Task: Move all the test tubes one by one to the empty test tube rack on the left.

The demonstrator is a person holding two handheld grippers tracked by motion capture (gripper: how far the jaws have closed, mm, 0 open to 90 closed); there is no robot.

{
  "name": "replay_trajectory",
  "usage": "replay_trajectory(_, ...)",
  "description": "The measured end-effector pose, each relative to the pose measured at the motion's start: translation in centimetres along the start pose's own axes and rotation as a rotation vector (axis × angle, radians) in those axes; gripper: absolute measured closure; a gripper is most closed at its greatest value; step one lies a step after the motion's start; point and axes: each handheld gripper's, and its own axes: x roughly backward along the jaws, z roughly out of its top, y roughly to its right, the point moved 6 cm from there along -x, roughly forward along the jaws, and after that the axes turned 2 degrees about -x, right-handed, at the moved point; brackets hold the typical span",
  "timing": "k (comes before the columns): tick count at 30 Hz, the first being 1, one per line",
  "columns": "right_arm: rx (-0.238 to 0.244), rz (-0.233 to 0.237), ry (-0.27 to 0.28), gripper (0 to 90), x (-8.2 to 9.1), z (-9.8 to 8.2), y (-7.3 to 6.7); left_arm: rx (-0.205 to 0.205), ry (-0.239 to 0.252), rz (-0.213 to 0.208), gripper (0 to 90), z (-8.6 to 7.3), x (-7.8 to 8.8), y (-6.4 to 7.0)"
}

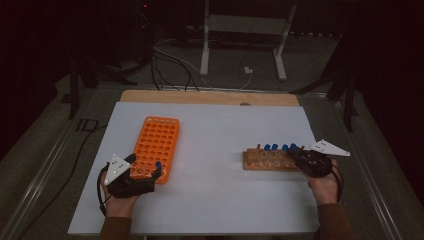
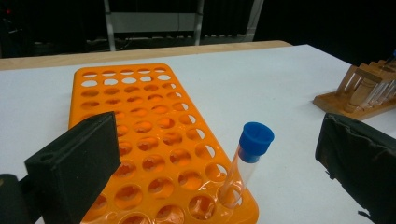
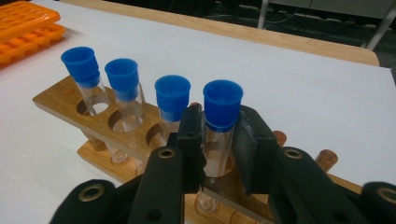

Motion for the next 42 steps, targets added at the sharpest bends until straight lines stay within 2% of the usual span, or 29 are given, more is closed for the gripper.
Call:
replay_trajectory(12, 0.003, -0.007, -0.003, 76.9, 0.0, 0.0, -0.2, -0.003, 0.0, -0.003, 0.5, 0.0, 0.0, 0.1)
replay_trajectory(20, -0.017, -0.006, 0.026, 76.9, 0.5, 0.5, -0.1, -0.005, -0.003, -0.006, 0.5, 0.0, 0.0, 0.1)
replay_trajectory(42, -0.025, -0.017, 0.101, 76.9, 2.5, 2.7, -0.3, -0.004, -0.008, -0.011, 0.5, -0.1, -0.1, 0.3)
